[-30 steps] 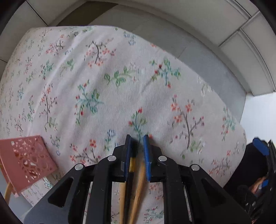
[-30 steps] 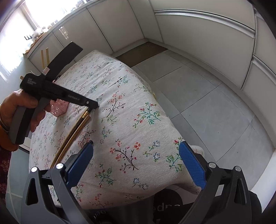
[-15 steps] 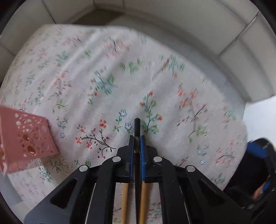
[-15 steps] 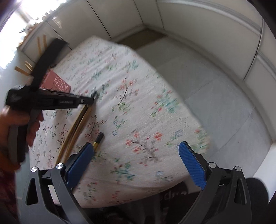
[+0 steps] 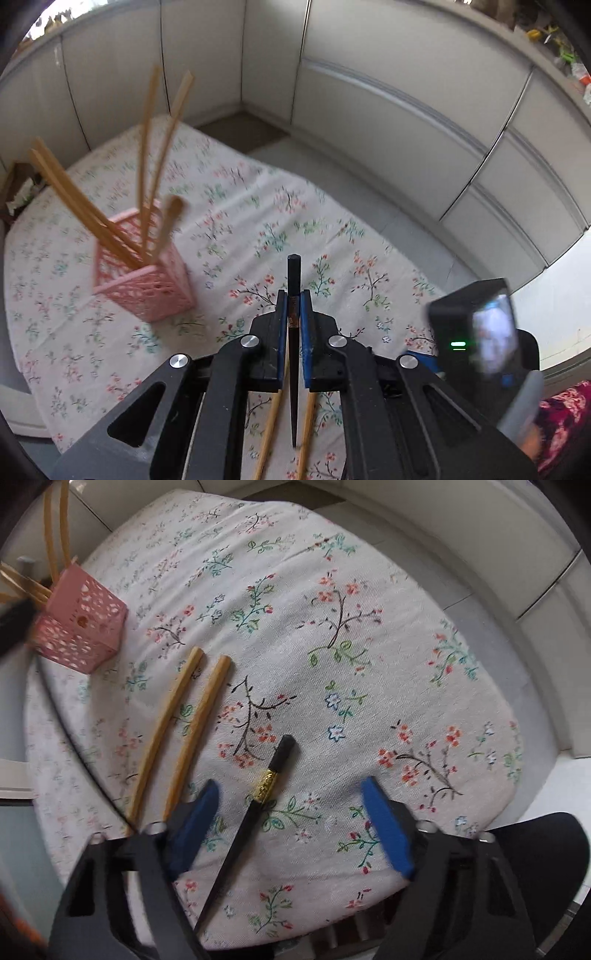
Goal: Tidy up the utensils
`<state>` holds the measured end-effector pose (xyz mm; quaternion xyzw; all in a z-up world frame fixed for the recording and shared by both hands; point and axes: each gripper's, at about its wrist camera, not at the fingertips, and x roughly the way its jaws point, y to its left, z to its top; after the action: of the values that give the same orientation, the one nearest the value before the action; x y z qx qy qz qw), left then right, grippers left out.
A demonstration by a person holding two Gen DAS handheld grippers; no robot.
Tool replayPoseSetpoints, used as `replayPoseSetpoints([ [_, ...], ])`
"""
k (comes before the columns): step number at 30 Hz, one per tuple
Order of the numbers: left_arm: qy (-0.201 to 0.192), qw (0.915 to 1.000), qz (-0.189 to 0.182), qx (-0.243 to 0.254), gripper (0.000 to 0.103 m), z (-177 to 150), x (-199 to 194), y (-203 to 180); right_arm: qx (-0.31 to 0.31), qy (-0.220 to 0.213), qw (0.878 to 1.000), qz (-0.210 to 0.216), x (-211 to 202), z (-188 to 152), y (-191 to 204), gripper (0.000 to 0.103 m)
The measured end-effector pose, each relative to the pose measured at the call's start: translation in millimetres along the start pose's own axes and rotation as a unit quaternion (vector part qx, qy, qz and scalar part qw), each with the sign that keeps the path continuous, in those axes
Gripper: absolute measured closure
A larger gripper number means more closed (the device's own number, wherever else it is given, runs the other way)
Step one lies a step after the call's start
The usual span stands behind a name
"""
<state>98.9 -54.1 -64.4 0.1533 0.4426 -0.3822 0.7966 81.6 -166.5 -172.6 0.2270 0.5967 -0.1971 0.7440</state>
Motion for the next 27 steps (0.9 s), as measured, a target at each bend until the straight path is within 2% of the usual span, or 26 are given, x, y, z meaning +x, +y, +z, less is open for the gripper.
replayPoseSetpoints([
  [3, -0.024, 0.9995, 0.02, 0.007, 0.097, -6.0, -30.4, -0.9, -0.005, -0.025, 0.999, -0.021, -1.9, -0.9, 4.4, 0.061],
  [5, -0.037, 0.9991, 0.022, 0.002, 0.097, -5.3, -31.4, -0.5, -0.004, -0.039, 0.999, -0.025, -3.4, 2.2, 4.1, 0.083],
  [7, -0.052, 0.9984, 0.019, -0.009, 0.097, -9.4, -47.9, -0.4, 0.0, -0.042, 0.999, 0.0, -3.3, 6.6, -1.5, 0.09],
  [8, -0.057, 0.9981, 0.018, -0.012, 0.097, -11.6, -50.7, -0.1, 0.008, -0.039, 0.998, 0.038, -1.5, 9.1, -7.7, 0.095],
  [9, -0.061, 0.9979, 0.016, -0.016, 0.097, -13.8, -51.0, 0.1, 0.021, -0.037, 0.996, 0.073, -0.6, 10.7, -15.8, 0.095],
  [11, -0.071, 0.997, 0.011, -0.029, 0.097, -18.6, -55.4, 0.7, 0.025, -0.061, 0.993, 0.099, -7.0, 10.5, -24.2, 0.095],
  [14, -0.085, 0.9949, 0.01, -0.052, 0.097, -24.0, -57.6, 4.8, 0.011, -0.131, 0.982, 0.139, -32.2, 4.1, -34.3, 0.096],
  [19, -0.104, 0.9909, 0.012, -0.085, 0.097, -26.8, -67.6, 6.9, -0.028, -0.232, 0.96, 0.156, -83.1, -2.1, -42.7, 0.096],
  [27, -0.122, 0.9876, 0.027, -0.095, 0.097, -14.8, -89.3, 4.6, -0.036, -0.315, 0.928, 0.195, -155.2, 8.8, -59.2, 0.096],
])
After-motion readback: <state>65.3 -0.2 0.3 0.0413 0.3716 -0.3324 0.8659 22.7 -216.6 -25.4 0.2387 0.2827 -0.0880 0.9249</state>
